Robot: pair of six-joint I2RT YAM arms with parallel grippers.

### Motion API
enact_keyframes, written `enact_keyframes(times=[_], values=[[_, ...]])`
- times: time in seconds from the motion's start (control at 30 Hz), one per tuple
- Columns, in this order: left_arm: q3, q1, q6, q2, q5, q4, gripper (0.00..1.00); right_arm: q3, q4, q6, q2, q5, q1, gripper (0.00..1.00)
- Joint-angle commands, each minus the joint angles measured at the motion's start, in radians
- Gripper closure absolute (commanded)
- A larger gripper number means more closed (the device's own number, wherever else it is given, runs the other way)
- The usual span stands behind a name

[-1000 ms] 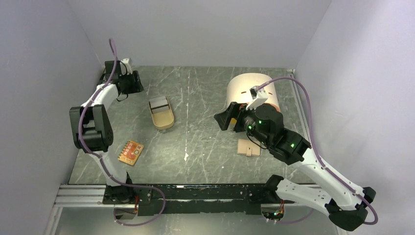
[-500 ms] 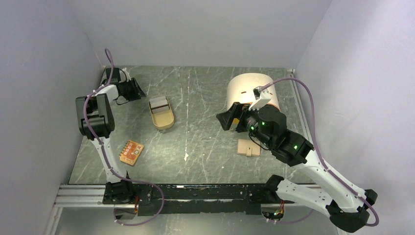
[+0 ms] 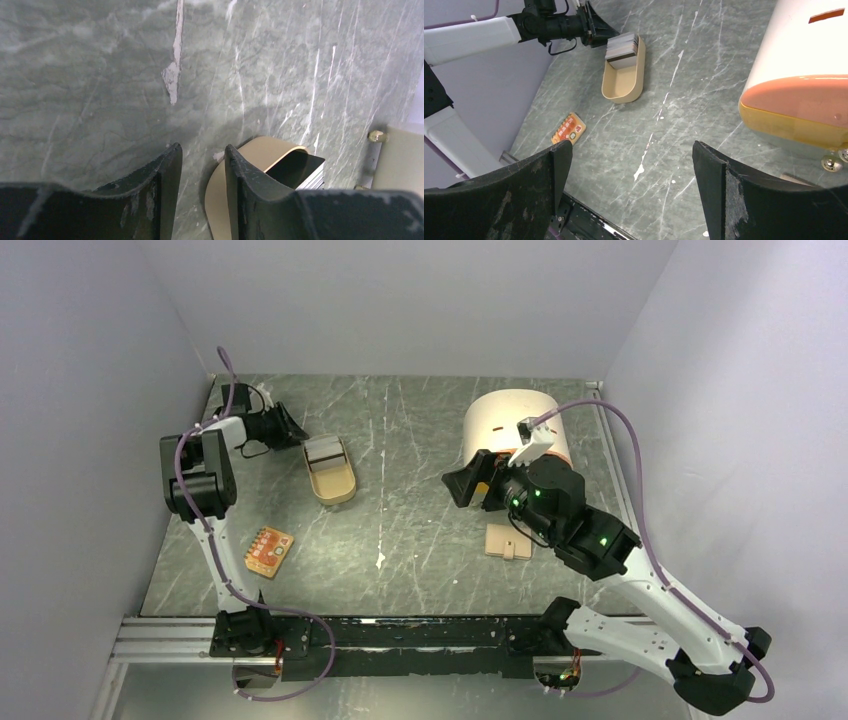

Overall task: Put the credit cards into the card holder
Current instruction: Move the storage box to the center of the board.

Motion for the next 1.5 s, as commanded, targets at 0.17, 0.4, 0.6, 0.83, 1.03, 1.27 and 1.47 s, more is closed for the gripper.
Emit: enact_keyframes(times=[0.17,0.4,0.6,0.83,1.03,1.27,1.47], values=[[-0.089,-0.046,0.014,-0.054,0.022,-0.06,0.58,-0.029,0.003,-0.005,-0.05,0.012,-0.007,0.06],[-0.178,-0.071,0.034,-0.125,-0.023,-0.105,0.58,-0.034,-0.002,0.002,-0.069,0.006,-0.007,0.06],[-0.272,-0.112,0.031,-0.193,-0.046,-0.097,0.57,-0.066,-0.007,0.006,-0.099,0.014,-0.007,0.06],[-0.403,-0.152,-0.004,-0.299,-0.109,-0.071,0.57,-0.086,-0.004,0.007,-0.118,0.011,-0.007,0.06],[-0.446,-0.21,-0.016,-0.412,-0.204,-0.102,0.55,-0.083,-0.012,-0.003,-0.121,0.023,-0.006,0.06],[-0.43,-0.215,0.049,-0.569,-0.326,-0.165,0.39,-0.101,-0.006,-0.007,-0.134,0.031,-0.007,0.06],[-0.35,-0.269,0.244,-0.64,-0.364,-0.207,0.32,-0.091,-0.013,-0.007,-0.117,0.034,-0.007,0.06]])
